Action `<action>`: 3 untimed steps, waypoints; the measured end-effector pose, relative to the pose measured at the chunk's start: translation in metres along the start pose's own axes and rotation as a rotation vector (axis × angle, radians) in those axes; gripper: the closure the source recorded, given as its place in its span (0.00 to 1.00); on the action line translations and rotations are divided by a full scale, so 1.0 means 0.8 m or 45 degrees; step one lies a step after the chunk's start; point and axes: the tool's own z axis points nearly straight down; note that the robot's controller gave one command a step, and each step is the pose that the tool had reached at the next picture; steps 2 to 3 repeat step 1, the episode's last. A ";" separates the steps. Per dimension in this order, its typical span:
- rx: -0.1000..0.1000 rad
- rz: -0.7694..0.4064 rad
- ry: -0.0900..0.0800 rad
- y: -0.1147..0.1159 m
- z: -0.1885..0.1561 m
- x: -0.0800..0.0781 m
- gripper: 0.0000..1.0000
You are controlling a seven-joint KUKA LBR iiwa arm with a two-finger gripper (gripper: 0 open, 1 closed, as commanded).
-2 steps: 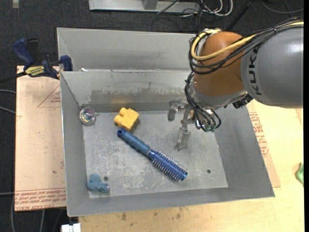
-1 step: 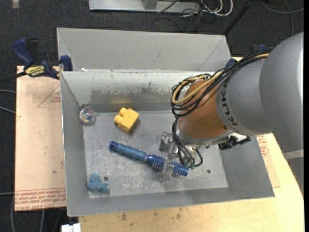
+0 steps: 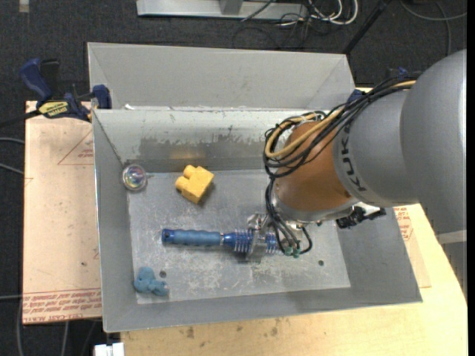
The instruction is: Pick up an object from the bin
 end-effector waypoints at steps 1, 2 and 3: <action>-0.002 -0.018 -0.011 -0.019 -0.205 0.027 1.00; -0.002 -0.018 -0.011 -0.019 -0.205 0.027 1.00; -0.002 -0.018 -0.011 -0.019 -0.205 0.027 1.00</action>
Offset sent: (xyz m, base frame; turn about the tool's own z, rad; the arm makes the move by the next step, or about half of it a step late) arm -0.0249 -0.0124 0.1608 -0.0138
